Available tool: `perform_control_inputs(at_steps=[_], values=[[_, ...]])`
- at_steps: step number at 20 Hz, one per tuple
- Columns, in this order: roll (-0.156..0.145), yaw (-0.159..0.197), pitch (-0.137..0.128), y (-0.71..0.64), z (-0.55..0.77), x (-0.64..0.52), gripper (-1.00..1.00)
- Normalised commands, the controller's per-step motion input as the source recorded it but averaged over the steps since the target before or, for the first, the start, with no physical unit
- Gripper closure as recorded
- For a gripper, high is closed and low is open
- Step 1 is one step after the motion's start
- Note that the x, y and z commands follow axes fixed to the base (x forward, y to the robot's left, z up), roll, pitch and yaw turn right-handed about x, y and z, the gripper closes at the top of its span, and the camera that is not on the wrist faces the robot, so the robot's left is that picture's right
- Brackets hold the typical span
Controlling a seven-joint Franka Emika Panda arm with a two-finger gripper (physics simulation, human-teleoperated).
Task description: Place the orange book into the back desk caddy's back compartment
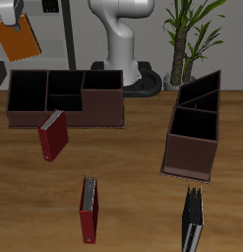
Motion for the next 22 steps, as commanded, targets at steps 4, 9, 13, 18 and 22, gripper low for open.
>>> perform_control_inputs(at_steps=[4,9,13,18,22], values=[[-0.032,-0.037,0.014,-0.04,-0.03,0.01,1.0],[-0.013,-0.044,0.011,-0.01,-0.02,0.02,1.0],[0.049,-0.064,0.035,0.15,-0.07,0.0,1.0],[0.045,0.03,0.005,0.21,-0.04,-0.03,1.0],[0.046,0.049,0.007,0.24,-0.02,-0.07,1.0]])
